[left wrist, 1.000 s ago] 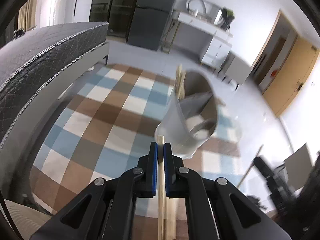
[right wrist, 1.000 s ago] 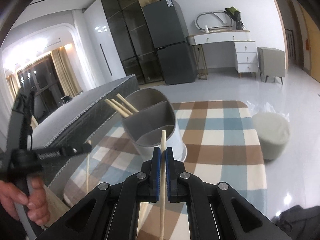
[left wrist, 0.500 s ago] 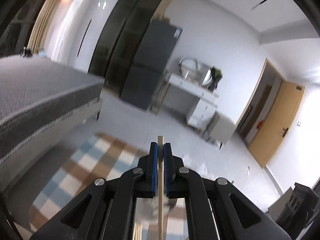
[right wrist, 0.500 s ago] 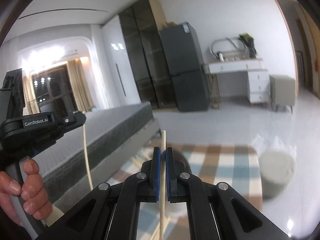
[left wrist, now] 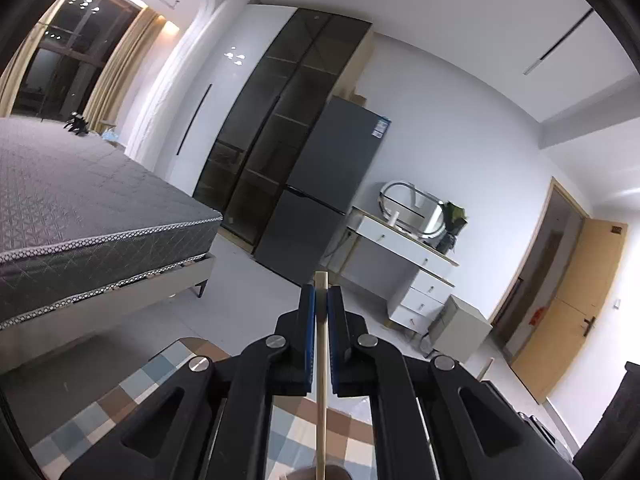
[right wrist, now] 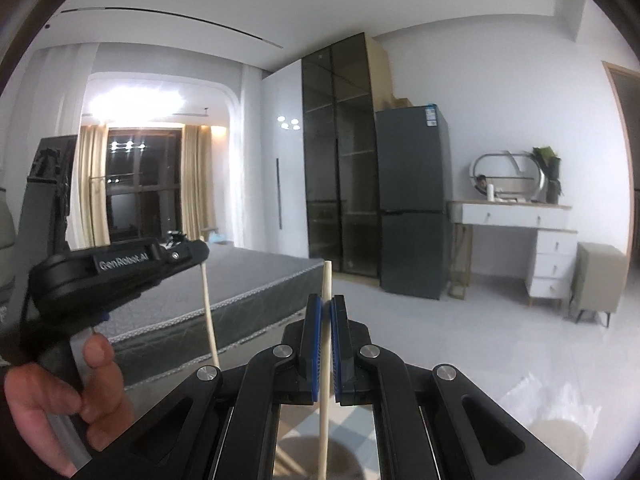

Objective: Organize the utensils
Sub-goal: 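Raise both held chopsticks up above the grey holder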

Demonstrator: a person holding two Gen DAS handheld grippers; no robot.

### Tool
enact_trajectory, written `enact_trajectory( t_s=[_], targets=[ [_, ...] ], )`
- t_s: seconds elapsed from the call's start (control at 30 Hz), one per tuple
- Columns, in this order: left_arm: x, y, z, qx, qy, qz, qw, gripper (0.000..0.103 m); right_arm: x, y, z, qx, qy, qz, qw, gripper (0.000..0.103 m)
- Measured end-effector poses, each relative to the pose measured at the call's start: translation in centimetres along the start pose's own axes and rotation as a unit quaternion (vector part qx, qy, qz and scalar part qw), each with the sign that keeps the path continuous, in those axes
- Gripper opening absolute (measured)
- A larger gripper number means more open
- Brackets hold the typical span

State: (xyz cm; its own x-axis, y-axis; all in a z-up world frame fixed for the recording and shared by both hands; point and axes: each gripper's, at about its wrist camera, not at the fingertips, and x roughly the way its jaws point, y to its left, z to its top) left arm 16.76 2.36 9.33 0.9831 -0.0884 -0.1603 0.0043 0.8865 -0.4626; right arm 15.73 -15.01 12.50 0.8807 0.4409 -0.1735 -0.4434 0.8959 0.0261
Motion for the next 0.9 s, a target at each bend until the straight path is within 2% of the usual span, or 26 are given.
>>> enact_trajectory(
  t_s=[0.3,0.57,0.9],
  targets=[
    [1.5,0.2,-2.7,0.004,-0.01,0.023,0.9997,0.001,3.7,-1.0,-2.3,0.012,0.006,0.033,0.999,0.004],
    [0.5,-1.4,-4.4,0.031,-0.026,0.042,0.9983,0.001,2.8,-2.5,-4.7,0.062,0.019,0.04,0.997,0.004],
    [-1.2,-2.4,-5.7,0.086,-0.048,0.059,0.9934,0.001,1.8,-2.6,-6.3,0.077,0.035,0.043,0.995,0.004]
  ],
)
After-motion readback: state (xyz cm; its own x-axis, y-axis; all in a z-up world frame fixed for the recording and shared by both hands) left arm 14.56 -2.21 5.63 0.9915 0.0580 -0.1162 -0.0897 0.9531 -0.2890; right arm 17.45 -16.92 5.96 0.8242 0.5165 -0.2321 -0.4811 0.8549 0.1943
